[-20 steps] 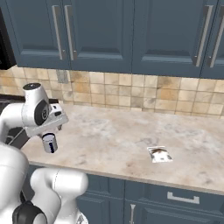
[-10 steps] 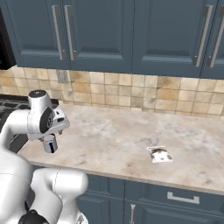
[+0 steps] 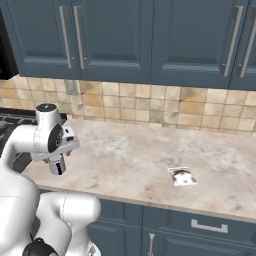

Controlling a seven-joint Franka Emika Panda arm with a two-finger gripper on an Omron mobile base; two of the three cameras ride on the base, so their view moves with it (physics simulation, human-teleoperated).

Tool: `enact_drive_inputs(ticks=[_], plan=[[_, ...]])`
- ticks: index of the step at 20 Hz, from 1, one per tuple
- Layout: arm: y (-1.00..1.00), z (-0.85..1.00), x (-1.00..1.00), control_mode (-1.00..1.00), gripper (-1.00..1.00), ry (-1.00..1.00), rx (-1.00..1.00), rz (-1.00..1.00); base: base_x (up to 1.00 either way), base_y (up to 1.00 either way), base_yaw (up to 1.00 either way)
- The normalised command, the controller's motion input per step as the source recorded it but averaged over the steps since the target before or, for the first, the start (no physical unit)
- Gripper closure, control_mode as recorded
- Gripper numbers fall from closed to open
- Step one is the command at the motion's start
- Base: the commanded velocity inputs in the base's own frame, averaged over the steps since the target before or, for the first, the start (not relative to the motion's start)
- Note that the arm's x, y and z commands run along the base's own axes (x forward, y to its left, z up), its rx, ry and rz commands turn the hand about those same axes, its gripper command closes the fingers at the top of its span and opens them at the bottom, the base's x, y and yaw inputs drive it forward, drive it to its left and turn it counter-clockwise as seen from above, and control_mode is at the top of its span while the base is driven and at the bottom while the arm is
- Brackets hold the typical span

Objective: Pick the mug from the counter and place it inside the microwave. Then close the microwave.

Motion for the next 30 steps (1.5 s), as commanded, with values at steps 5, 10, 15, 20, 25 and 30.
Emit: enact_drive_inputs(ticks=[5, 10, 15, 20, 25, 30], plan=[[0.21, -0.17, 0.02, -1.00, -1.00, 0.03, 0.00, 0.00, 0.00, 0.00, 0.00], [0.24, -0.27, 0.20, -1.00, -1.00, 0.00, 0.00, 0.00, 0.00, 0.00, 0.00], [0.11, -0.25, 0.26, -1.00, -1.00, 0.00, 0.00, 0.00, 0.00, 0.00, 0.00], [0.02, -0.06, 0.23, -1.00, -1.00, 0.00, 0.00, 0.00, 0.00, 0.00, 0.00], [0.00, -0.03, 0.13, -1.00, -1.00, 0.00, 0.00, 0.00, 0.00, 0.00, 0.00], [0.00, -0.17, 0.01, -1.00, -1.00, 0.00, 0.00, 0.00, 0.00, 0.00, 0.00]])
